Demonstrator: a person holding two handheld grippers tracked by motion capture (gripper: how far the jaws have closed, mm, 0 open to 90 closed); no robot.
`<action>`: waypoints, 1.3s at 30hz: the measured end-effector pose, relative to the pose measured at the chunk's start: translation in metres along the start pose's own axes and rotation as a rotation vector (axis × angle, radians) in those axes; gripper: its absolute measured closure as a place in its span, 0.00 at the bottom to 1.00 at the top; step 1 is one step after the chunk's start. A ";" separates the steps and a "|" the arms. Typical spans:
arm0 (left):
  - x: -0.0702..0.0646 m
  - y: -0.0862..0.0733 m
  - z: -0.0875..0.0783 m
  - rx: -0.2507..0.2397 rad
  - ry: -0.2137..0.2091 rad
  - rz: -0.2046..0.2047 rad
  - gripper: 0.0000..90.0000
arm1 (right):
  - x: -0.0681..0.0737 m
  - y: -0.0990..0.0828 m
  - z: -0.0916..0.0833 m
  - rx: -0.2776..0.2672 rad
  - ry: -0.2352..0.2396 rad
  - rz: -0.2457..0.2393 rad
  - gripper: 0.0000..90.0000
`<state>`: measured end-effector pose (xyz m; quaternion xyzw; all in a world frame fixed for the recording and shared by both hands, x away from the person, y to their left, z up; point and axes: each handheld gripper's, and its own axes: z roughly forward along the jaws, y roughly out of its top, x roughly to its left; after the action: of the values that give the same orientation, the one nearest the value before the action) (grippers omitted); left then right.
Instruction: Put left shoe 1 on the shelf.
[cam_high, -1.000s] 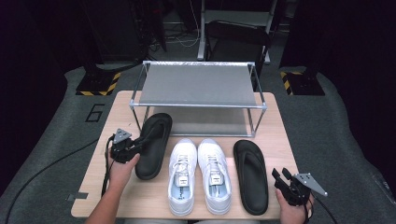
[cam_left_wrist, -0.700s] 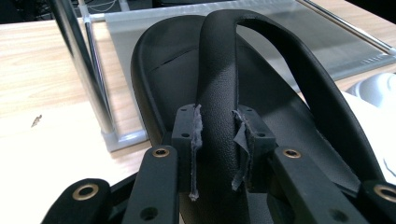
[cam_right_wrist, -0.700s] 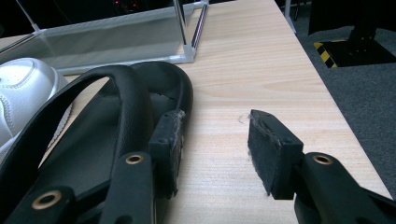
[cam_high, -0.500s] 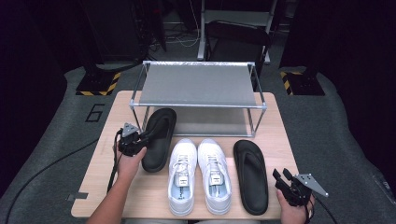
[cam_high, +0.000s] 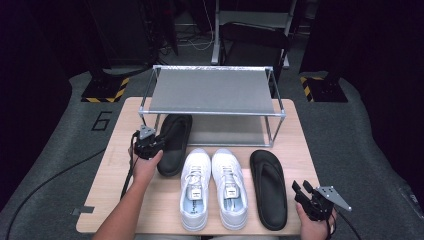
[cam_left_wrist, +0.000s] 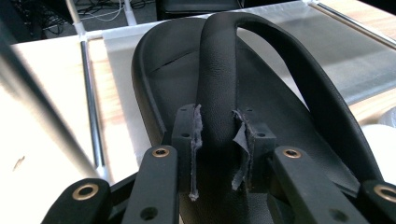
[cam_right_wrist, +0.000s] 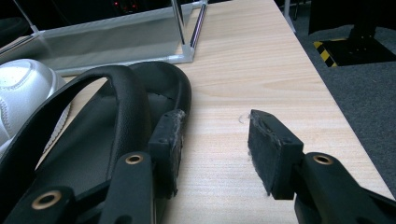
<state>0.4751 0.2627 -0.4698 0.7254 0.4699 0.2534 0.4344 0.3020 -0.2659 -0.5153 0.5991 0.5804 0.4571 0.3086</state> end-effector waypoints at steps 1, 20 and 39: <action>-0.001 0.001 0.003 -0.002 0.001 0.000 0.79 | 0.000 0.000 0.000 -0.001 0.000 0.001 0.61; 0.006 0.012 0.041 -0.014 0.050 0.003 0.80 | -0.005 -0.005 -0.004 0.010 -0.020 0.010 0.60; 0.003 0.019 0.073 0.004 0.062 -0.039 0.80 | -0.008 -0.009 -0.004 0.028 -0.027 0.019 0.60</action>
<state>0.5418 0.2333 -0.4896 0.7087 0.4976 0.2665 0.4231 0.2951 -0.2729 -0.5234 0.6152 0.5768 0.4435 0.3036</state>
